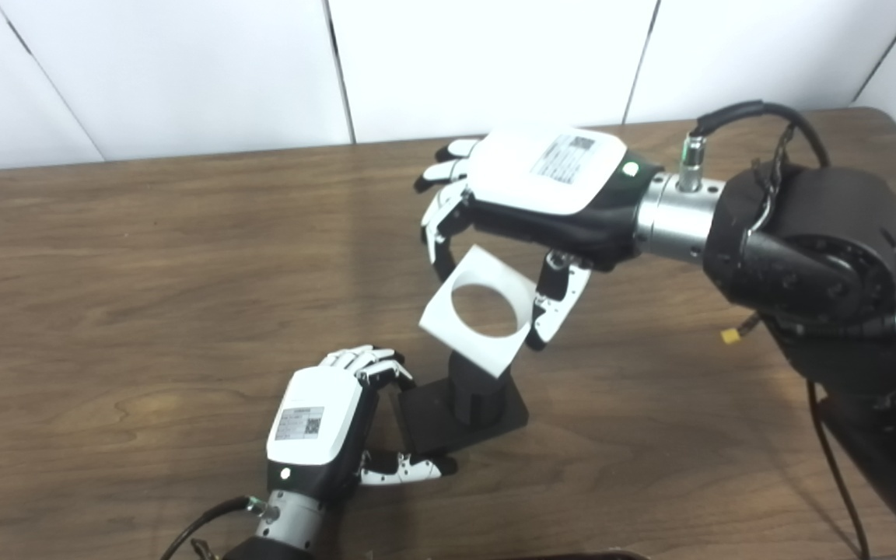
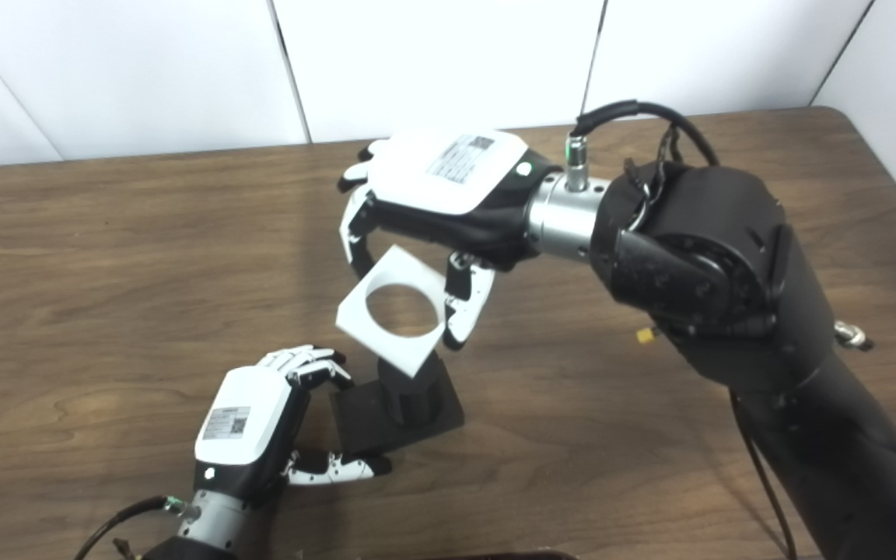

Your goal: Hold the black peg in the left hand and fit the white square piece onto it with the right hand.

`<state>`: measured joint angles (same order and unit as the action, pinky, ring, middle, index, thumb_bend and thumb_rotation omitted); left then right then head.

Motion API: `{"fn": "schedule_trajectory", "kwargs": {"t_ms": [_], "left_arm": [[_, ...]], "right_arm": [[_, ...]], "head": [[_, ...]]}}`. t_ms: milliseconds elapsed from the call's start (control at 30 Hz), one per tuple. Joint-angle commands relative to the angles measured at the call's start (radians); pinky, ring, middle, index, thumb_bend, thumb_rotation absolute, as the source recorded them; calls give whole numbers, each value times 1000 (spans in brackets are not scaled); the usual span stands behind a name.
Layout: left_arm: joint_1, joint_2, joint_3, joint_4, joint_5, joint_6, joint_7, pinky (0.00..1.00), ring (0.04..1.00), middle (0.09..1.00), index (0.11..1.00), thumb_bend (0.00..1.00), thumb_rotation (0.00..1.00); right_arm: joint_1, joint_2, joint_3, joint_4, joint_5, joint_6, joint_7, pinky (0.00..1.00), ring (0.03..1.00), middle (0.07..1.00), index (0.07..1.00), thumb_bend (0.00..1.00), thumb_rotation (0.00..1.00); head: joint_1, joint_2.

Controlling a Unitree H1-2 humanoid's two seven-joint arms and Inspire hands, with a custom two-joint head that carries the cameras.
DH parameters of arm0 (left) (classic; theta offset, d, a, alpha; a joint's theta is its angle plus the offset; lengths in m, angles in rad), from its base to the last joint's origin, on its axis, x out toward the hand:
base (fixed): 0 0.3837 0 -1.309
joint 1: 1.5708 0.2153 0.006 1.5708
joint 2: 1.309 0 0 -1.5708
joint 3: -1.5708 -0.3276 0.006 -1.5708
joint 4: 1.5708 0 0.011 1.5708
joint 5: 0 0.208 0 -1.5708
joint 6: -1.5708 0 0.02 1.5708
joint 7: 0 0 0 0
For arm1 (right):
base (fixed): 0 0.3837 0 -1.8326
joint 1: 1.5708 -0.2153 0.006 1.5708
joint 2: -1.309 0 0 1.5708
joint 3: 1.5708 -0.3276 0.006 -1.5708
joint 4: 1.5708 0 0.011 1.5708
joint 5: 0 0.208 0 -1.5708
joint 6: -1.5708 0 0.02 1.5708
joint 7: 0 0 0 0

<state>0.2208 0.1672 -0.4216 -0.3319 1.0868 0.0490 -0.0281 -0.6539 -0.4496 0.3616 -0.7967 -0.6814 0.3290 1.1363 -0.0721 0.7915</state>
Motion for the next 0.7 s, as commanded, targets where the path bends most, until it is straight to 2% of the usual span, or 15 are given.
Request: {"fn": "schedule_trajectory", "kwargs": {"t_ms": [0, 400, 667], "left_arm": [[-2, -5, -19, 17, 6, 0, -34, 781, 804, 758, 487, 520, 49], [-3, -3, -22, 12, 10, 1, -41, 787, 807, 762, 488, 519, 50], [-1, -8, -22, 5, 10, 3, -40, 781, 805, 760, 487, 520, 49]], "right_arm": [[-42, -2, -3, -16, -12, -2, 1, 979, 921, 756, 481, 525, 133], [-11, -2, 34, 0, -24, -41, 8, 956, 915, 756, 481, 524, 132], [7, 5, 43, 16, -26, -52, -4, 987, 932, 768, 482, 524, 131]], "head": [[-1, 1], [0, 6], [2, 11]]}}
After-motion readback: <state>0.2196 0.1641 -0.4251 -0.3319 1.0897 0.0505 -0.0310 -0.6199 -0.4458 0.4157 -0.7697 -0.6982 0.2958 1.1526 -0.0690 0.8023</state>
